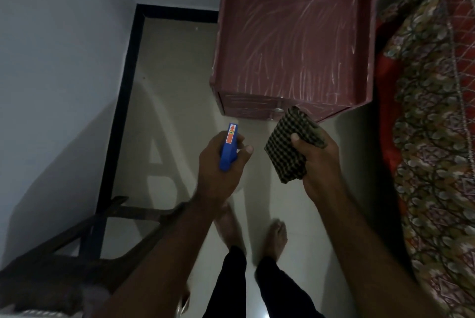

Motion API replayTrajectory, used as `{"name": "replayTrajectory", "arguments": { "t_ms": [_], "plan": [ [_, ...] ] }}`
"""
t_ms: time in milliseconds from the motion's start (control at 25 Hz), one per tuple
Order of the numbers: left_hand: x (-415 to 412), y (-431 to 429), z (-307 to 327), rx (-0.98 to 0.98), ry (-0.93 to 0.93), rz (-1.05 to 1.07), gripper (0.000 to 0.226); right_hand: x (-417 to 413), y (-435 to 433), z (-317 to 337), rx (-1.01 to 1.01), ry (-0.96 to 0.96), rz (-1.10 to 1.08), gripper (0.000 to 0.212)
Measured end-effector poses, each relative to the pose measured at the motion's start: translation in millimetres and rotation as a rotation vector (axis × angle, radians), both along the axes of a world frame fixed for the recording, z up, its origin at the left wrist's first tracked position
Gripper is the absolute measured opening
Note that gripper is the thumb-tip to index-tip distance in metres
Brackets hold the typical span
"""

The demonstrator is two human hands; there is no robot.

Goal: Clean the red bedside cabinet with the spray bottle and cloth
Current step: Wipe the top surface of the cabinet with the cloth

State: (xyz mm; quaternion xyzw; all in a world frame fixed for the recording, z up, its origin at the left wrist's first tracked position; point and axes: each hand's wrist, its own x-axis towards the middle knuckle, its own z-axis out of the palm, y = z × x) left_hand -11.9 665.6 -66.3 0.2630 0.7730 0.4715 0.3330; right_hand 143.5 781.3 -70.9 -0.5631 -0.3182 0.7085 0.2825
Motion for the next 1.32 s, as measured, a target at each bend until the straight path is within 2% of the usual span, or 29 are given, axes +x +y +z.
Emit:
{"name": "replayTrajectory", "arguments": {
  "t_ms": [280, 800, 1320],
  "plan": [
    [-20.3, 41.3, -65.0, -0.002, 0.031, -0.059, 0.023, -15.3, 25.9, -56.1, 0.036, 0.016, -0.008, 0.047],
    [-59.6, 69.5, -143.7, -0.165, 0.012, 0.057, 0.037, -7.9, 27.4, -120.4, 0.0, -0.021, -0.063, 0.041],
    [-90.7, 73.5, -165.4, -0.215, 0.037, -0.012, 0.042, -34.3, 0.9, -128.8, -0.102, 0.008, -0.175, 0.057]
  ]
}}
